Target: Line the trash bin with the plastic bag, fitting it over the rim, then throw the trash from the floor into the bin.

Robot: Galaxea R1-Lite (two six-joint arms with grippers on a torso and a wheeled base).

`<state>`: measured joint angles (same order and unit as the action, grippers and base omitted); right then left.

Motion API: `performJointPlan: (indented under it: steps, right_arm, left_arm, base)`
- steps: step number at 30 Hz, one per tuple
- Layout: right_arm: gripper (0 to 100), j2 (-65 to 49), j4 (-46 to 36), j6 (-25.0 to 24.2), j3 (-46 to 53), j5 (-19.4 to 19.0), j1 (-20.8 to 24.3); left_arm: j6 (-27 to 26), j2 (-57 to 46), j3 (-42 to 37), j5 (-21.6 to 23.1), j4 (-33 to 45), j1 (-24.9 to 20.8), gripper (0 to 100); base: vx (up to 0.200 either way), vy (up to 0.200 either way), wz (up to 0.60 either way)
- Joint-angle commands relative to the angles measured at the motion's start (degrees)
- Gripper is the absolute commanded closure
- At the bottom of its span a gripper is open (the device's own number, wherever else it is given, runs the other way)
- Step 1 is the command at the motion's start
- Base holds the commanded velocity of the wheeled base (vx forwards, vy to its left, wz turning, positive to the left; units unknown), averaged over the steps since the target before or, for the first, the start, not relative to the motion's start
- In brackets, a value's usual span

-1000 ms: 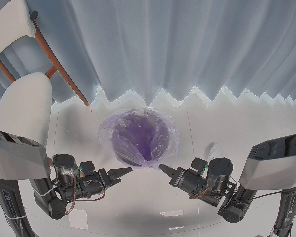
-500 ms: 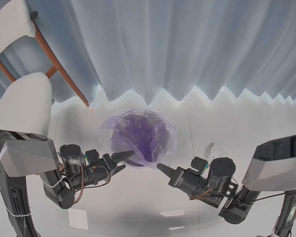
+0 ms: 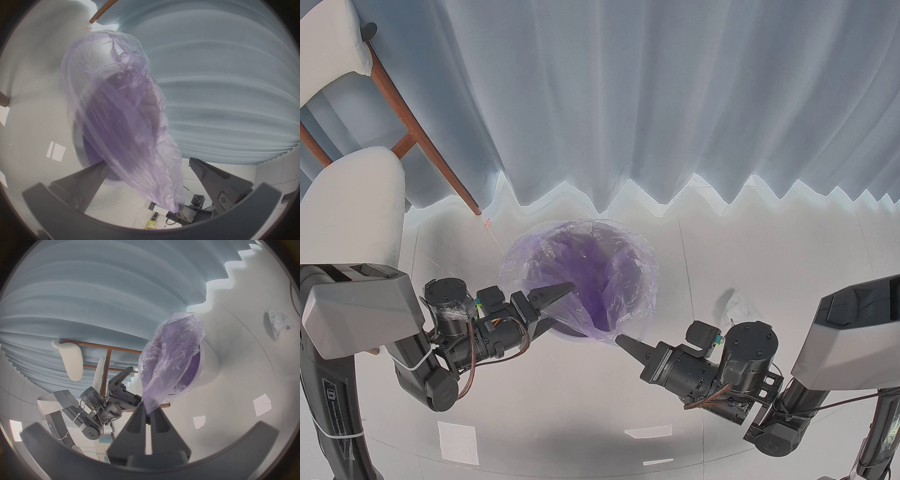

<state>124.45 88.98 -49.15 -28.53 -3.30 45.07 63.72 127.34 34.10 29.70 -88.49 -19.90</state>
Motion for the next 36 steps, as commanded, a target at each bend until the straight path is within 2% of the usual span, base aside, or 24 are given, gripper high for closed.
performJointPlan:
  steps: [1,5,6,13,15,18,22,26,32,36]
  right_arm:
    - [100,-0.3,1.0,0.0,0.2,0.0,0.3]
    - [100,-0.3,1.0,0.0,0.4,0.0,0.3]
    - [100,-0.4,1.0,0.0,0.4,0.0,0.3]
    - [100,0.3,1.0,0.2,0.6,-0.1,-0.2]
    - [100,0.6,1.0,0.7,0.8,-0.1,-0.6]
    - [100,2.3,1.0,2.4,0.8,0.0,-3.1]
    - [100,3.7,1.0,2.9,0.7,-0.1,-4.5]
    - [100,4.7,1.0,4.7,0.8,-0.1,-5.9]
    - [100,5.3,0.9,6.9,2.0,-0.2,-6.7]
    - [100,9.0,1.0,7.1,1.6,-0.1,-6.6]
  left_arm:
    - [0.9,0.9,2.2,0.0,0.0,0.1,0]
    - [0.4,2.2,2.6,0.1,0.0,-0.1,0]
    - [0.4,2.2,2.6,0.2,0.0,-0.1,100]
    - [0.0,0.6,-0.1,-0.1,0.0,0.5,100]
    - [-1.2,-1.5,-2.4,0.0,0.0,1.2,100]
    - [-5.9,-4.1,-6.6,0.2,0.2,2.3,100]
    - [-8.5,-3.9,-8.2,0.2,0.2,2.2,100]
    - [-9.5,-1.0,-8.8,0.2,0.2,1.3,100]
    - [-14.1,4.7,-9.2,-0.4,0.2,-0.3,100]
    - [-16.8,8.4,-8.6,-2.9,0.1,-0.8,100]
  base:
    - [0.0,0.0,0.0]
    - [0.0,0.0,0.0]
    - [0.0,0.0,0.0]
    - [0.0,0.0,0.0]
    - [0.0,0.0,0.0]
    - [0.0,0.0,0.0]
    - [0.0,0.0,0.0]
    - [0.0,0.0,0.0]
    - [0.0,0.0,0.0]
    - [0.0,0.0,0.0]
